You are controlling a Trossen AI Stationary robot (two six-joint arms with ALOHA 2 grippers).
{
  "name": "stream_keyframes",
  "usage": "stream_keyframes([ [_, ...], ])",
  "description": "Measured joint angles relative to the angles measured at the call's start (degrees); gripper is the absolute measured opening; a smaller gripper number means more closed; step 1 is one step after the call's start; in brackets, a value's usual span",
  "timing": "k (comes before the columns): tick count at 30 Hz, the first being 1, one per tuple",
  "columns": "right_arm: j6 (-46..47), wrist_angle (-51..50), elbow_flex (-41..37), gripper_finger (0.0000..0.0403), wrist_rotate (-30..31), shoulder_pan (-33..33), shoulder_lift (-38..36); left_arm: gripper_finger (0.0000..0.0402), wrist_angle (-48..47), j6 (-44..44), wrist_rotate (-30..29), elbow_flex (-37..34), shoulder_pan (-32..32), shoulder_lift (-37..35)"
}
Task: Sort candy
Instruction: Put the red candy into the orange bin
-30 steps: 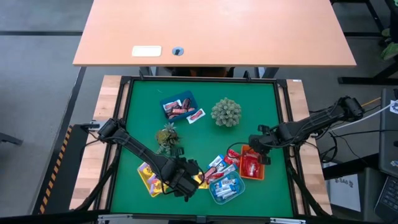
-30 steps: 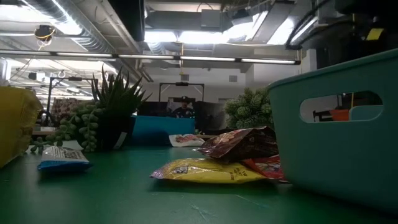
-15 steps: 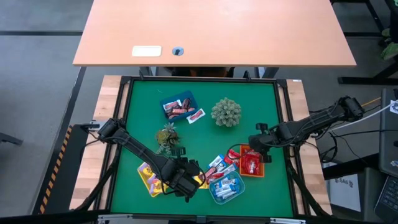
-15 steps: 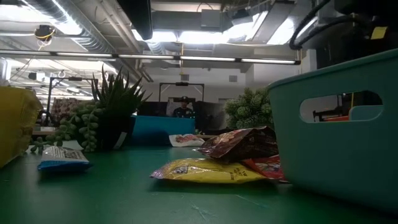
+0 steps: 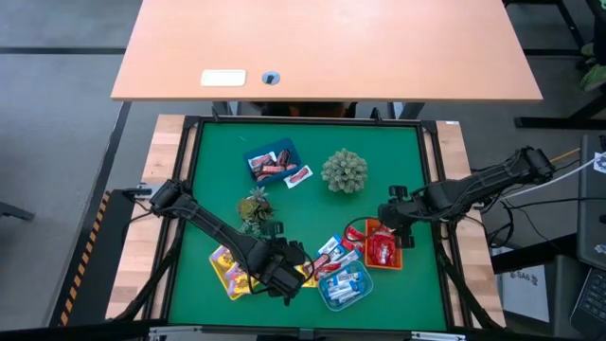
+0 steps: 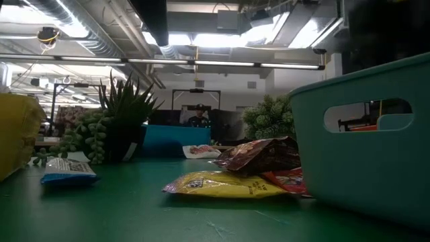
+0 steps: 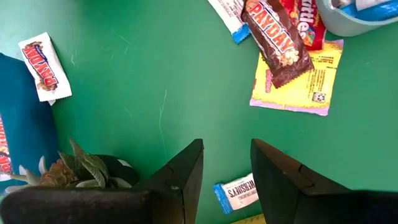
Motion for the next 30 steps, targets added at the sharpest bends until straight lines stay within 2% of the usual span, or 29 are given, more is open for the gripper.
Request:
stream_keyframes([
  [5,-1.95,2.71,7.03,0.0193,1.17,0.0,0.0,0.012,0.02,0.0,-0.02,0.0,1.2,0.0],
  [8,-8.0,9.99,7.6,0.0193,2.46,0.0,-0.03,0.012,0.0,0.0,-0.01,0.0,1.99,0.0],
  [11,-13.39,18.66,6.69,0.0193,1.27,0.0,1.43,0.012,0.02,0.0,-0.01,0.0,2.68,0.0],
  [16,-18.8,24.91,5.98,0.0193,-2.67,0.0,7.98,0.012,0.24,0.0,0.0,0.0,3.5,0.0],
  [25,-26.79,25.91,5.92,0.0193,-4.25,0.0,23.16,0.012,1.08,1.42,0.02,0.0,3.65,0.0],
  [30,-30.04,26.75,5.94,0.0193,-6.08,0.0,28.49,0.012,1.27,1.44,0.0,0.0,3.65,0.0],
])
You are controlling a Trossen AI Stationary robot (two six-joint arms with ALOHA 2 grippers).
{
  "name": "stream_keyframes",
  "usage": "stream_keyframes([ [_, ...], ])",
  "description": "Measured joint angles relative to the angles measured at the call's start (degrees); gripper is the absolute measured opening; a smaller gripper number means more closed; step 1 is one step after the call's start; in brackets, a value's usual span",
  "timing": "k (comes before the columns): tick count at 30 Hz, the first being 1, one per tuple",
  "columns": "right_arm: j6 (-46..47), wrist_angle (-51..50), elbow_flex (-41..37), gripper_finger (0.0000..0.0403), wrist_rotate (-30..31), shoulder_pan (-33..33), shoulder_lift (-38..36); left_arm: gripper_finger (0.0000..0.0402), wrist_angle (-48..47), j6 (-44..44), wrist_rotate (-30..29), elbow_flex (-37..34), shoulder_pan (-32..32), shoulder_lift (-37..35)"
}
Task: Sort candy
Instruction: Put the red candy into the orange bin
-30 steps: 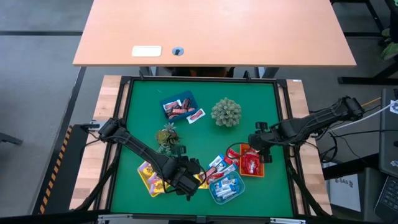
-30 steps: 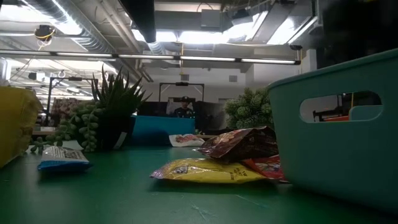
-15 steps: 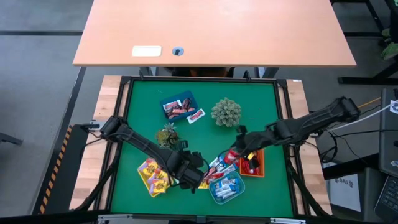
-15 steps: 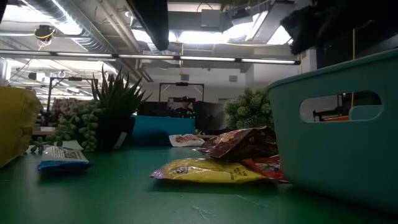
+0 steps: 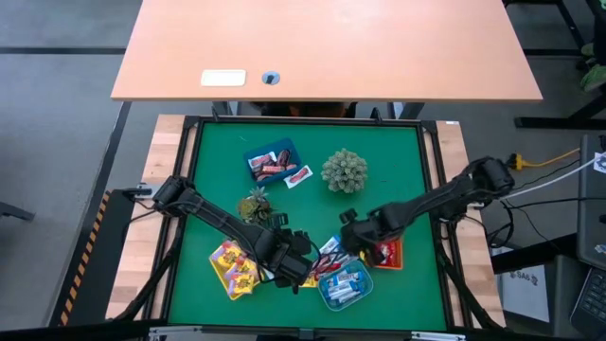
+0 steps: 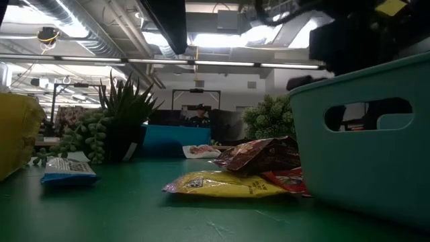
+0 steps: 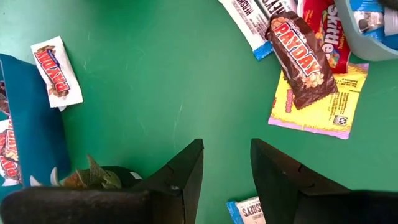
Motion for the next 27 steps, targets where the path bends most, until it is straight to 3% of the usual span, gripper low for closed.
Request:
stream_keyframes([
  [27,-0.09,-4.66,1.26,0.0185,1.69,0.0,7.11,0.012,1.56,0.04,0.02,0.0,-0.15,0.02],
])
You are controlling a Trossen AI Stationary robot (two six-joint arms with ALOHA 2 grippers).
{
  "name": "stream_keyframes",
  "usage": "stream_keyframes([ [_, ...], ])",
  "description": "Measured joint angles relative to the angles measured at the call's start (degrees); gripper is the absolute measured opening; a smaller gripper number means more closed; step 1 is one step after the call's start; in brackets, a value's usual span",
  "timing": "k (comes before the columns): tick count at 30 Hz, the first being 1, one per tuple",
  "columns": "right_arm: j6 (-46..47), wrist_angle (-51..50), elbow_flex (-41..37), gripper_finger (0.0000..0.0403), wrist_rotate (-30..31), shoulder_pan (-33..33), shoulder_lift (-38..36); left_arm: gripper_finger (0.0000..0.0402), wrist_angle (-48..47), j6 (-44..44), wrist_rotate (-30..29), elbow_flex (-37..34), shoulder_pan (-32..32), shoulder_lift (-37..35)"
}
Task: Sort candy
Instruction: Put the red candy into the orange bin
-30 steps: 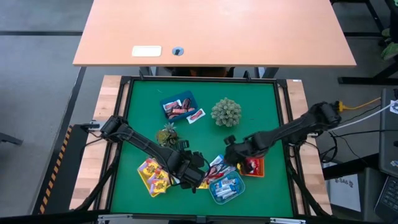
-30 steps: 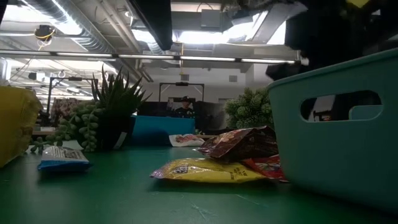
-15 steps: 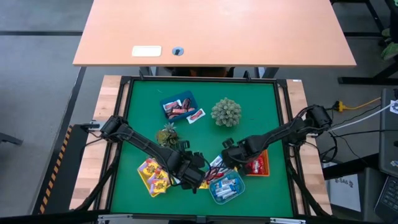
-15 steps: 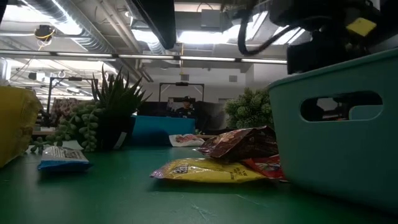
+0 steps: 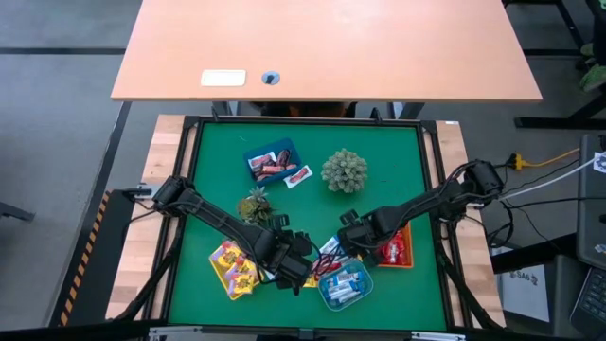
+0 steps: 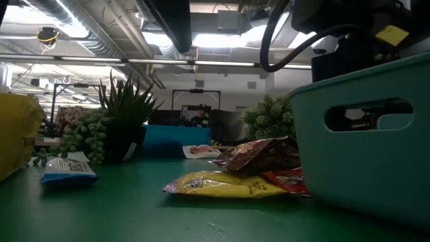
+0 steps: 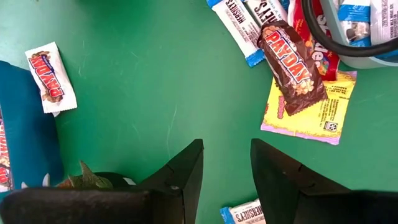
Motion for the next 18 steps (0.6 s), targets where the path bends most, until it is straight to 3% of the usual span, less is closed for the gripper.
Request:
stream_keyframes([
  [13,-0.05,0.5,-0.11,0.0031,0.74,0.04,0.18,0.012,0.13,-0.01,-0.01,0.0,-0.01,0.01],
  [18,-0.06,0.45,0.02,0.0009,0.82,0.0,-0.84,0.012,0.17,0.0,0.0,0.0,-0.02,0.01],
])
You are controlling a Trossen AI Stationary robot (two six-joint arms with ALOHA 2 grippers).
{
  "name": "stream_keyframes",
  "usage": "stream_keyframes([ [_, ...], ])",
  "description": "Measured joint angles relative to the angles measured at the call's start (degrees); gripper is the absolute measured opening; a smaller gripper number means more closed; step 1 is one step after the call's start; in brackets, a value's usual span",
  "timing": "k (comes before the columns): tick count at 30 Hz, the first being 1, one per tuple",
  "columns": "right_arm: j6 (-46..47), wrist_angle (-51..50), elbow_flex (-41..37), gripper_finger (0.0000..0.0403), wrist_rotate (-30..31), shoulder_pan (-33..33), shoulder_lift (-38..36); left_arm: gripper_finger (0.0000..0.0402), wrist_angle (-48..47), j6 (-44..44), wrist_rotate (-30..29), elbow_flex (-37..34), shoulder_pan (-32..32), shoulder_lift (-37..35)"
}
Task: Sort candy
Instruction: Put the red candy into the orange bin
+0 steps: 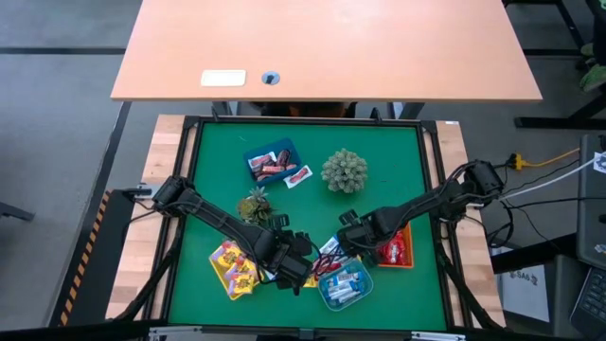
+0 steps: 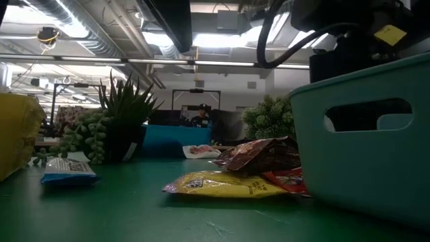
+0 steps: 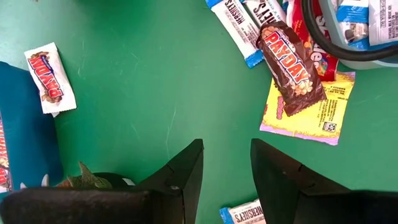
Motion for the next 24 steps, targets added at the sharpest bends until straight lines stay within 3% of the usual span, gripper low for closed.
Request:
stream_keyframes([
  [8,0.02,-3.33,5.28,0.0015,-0.14,-0.04,-3.75,0.012,0.5,-0.02,0.0,0.0,0.02,0.0],
  [17,0.55,-18.93,15.99,0.0014,-0.51,0.02,-4.47,0.012,0.74,-0.02,0.0,0.0,0.0,0.0],
  [24,4.9,-27.89,18.52,0.0008,-1.85,1.35,-6.4,0.012,0.98,-0.02,0.0,0.0,0.0,0.0],
])
